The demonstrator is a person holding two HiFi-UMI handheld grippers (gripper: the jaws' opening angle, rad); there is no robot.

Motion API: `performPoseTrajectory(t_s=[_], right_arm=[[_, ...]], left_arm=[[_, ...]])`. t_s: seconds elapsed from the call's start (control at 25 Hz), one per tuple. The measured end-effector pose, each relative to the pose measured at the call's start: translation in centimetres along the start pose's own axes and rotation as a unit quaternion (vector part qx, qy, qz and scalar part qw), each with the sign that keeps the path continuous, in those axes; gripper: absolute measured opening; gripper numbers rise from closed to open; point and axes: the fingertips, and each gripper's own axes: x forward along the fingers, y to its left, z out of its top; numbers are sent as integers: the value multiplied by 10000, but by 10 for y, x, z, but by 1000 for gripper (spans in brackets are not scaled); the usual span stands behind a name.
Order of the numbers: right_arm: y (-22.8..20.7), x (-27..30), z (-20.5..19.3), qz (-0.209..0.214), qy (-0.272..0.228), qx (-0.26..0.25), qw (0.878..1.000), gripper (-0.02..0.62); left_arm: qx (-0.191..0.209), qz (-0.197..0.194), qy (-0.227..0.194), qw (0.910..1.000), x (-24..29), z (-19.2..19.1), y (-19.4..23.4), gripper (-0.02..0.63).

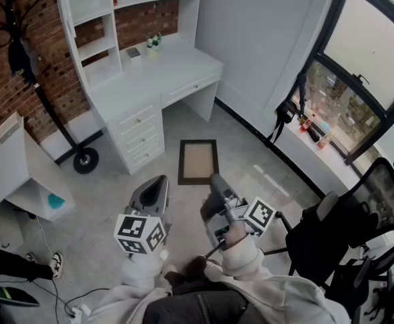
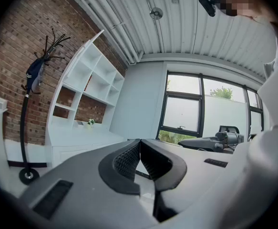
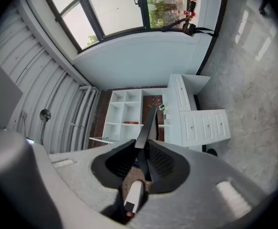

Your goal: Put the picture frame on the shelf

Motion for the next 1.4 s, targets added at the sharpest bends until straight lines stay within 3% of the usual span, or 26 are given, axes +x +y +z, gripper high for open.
performPoseTrajectory(t_s=[0.16, 0.24, 0.32, 0.44, 0.48, 0.52, 0.96, 1.4], right_arm=[[-1, -6, -2, -304, 44, -927, 9952, 74], [0, -9, -2, -634, 128, -1755, 9823, 74], [7, -8, -6, -716, 312, -2832, 9559, 75], [12, -10, -12, -906, 594, -4515, 8856, 72], [12, -11, -13, -977, 641, -4795, 8697, 71], [11, -13, -13, -1013, 670, -4918, 8622, 71], [4, -28, 14, -1126, 779, -5240, 8407, 67], [7, -41, 71, -898, 654, -5441, 8316, 67]], left_arm=[[3, -34, -33, 10000, -5, 0, -5, 5], [2, -94, -45, 9999, -5, 0, -11, 5], [-6, -140, -40, 9999, -5, -2, -16, 5], [-15, -206, -13, 9998, -2, -6, -24, 5], [-12, -233, 9, 9997, -1, -8, -26, 5], [-10, -258, 33, 9997, 0, -10, -28, 5], [-119, -393, 176, 9990, 32, -30, -62, 5], [-69, -333, 228, 9992, 82, -50, -103, 5]])
